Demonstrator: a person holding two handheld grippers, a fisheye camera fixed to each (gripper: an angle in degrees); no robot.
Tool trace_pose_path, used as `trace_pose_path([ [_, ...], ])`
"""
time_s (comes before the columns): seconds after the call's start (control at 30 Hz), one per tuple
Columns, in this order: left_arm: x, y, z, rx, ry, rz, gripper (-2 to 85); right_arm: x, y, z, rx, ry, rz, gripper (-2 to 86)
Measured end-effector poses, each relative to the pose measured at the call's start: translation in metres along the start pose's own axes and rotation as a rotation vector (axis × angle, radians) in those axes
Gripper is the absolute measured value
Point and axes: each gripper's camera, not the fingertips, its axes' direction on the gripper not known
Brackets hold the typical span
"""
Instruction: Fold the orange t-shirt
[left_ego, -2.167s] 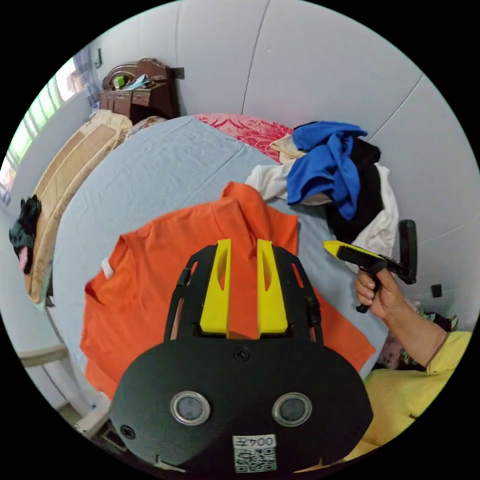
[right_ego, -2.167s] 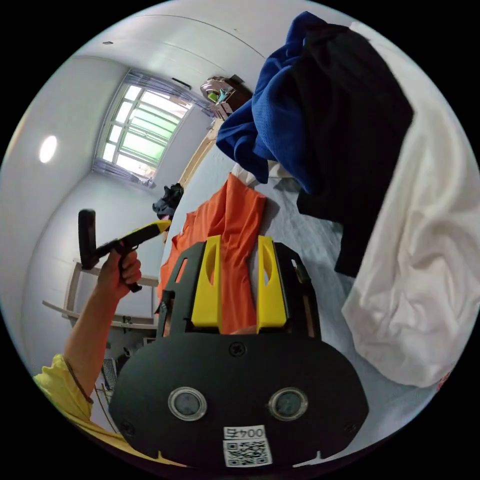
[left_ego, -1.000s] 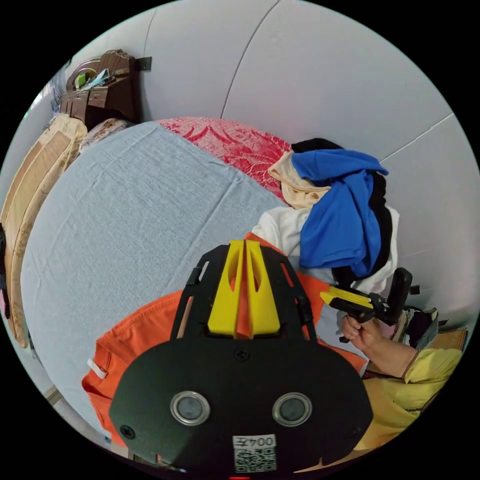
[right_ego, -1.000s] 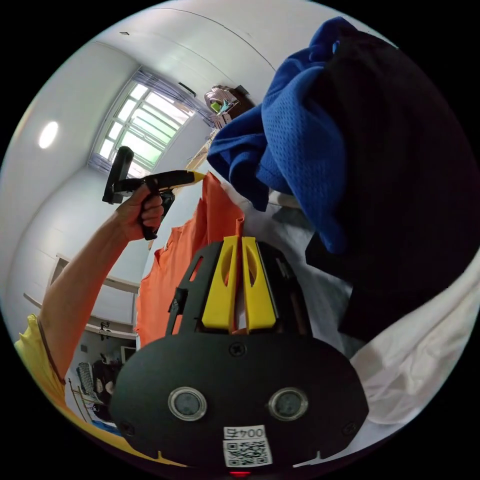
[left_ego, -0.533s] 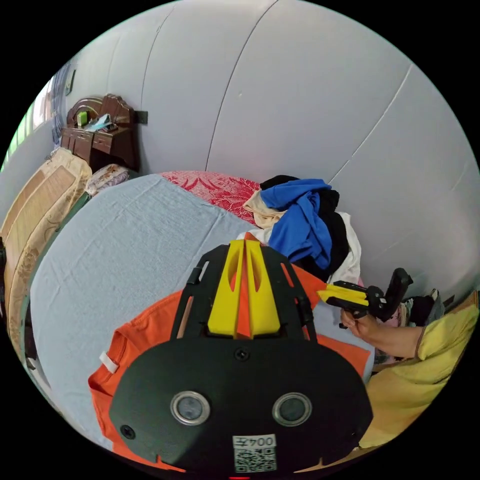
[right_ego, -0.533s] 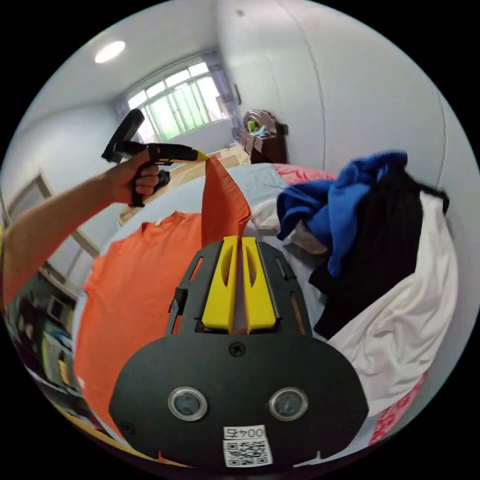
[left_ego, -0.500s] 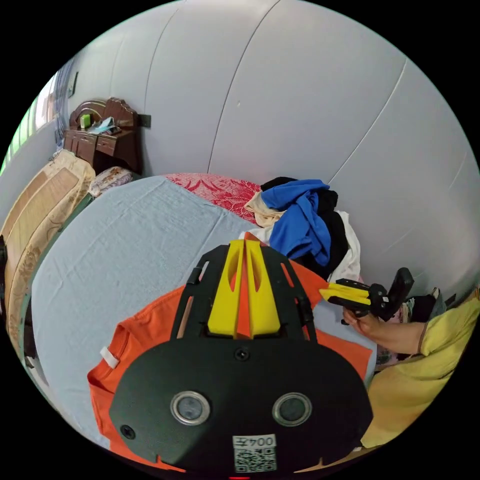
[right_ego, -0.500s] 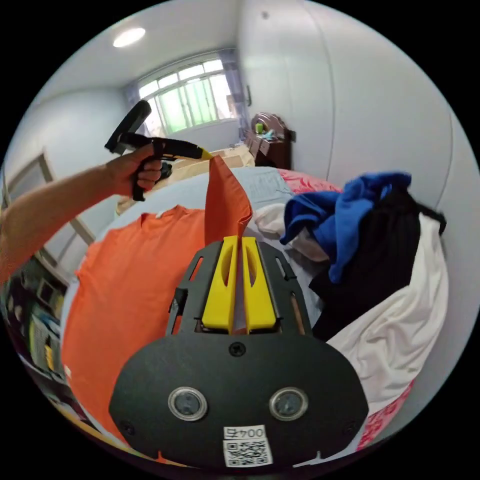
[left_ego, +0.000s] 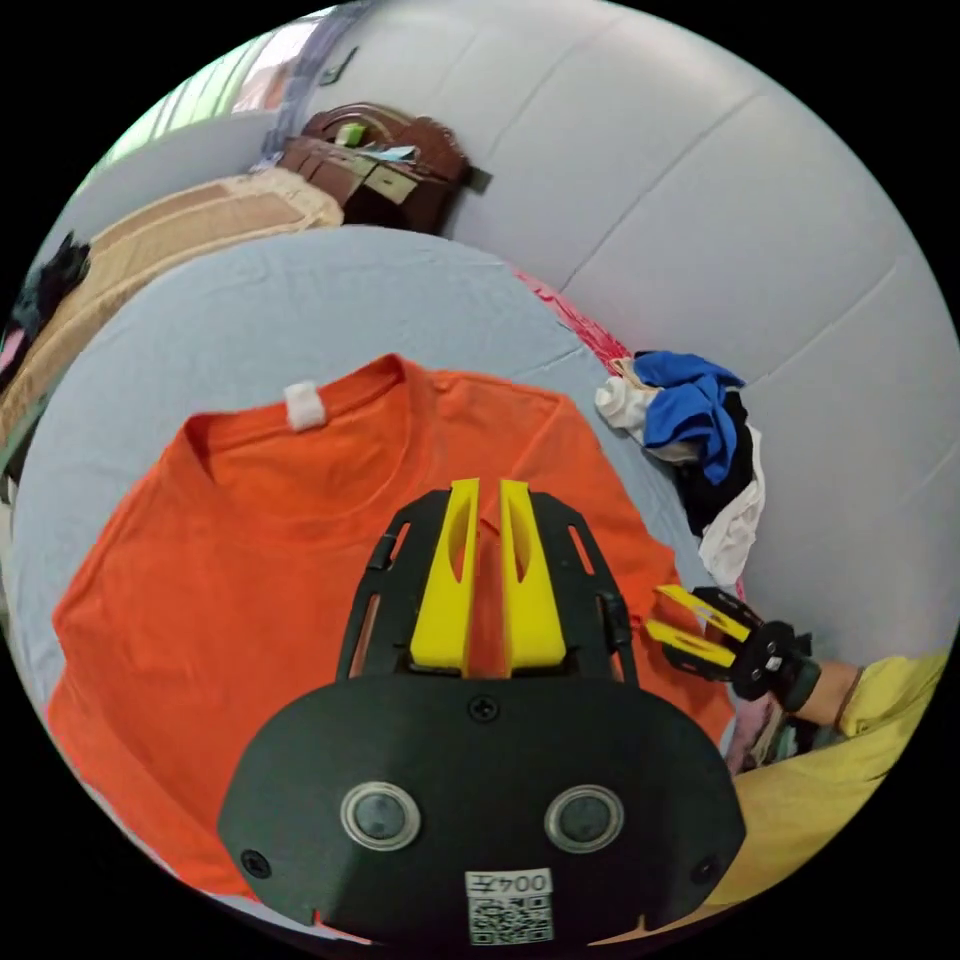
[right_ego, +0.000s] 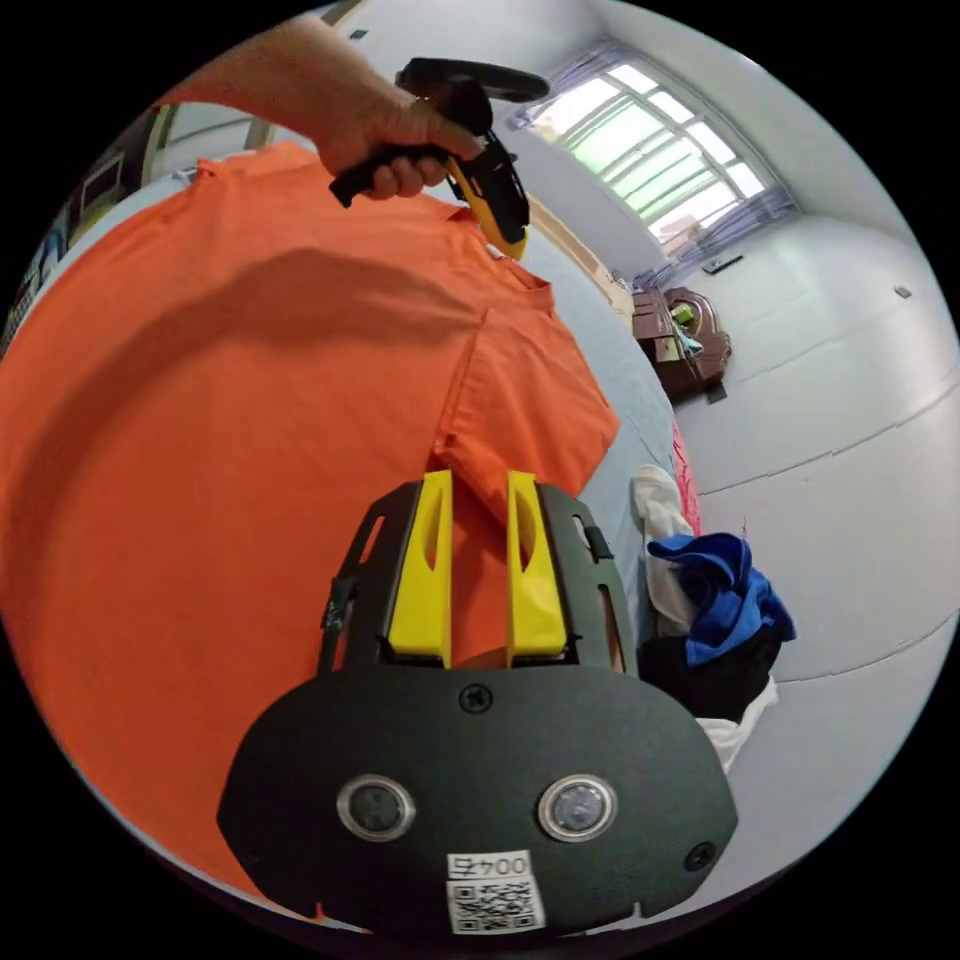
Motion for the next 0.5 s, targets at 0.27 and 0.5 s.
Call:
trace_pose_path([
  [0.27, 0.022, 0.053, -0.027, -0.05, 0.014, 0.028, 2.2, 0.03, 0.023, -0.011, -0.097, -0.384, 0.303, 8.7],
  [0.5, 0.119, 0.152, -0.005, -0.091, -0.034, 0.162, 2.6, 0.075, 0.127, 0.007, -0.164, -0.649, 0.712, 7.6],
])
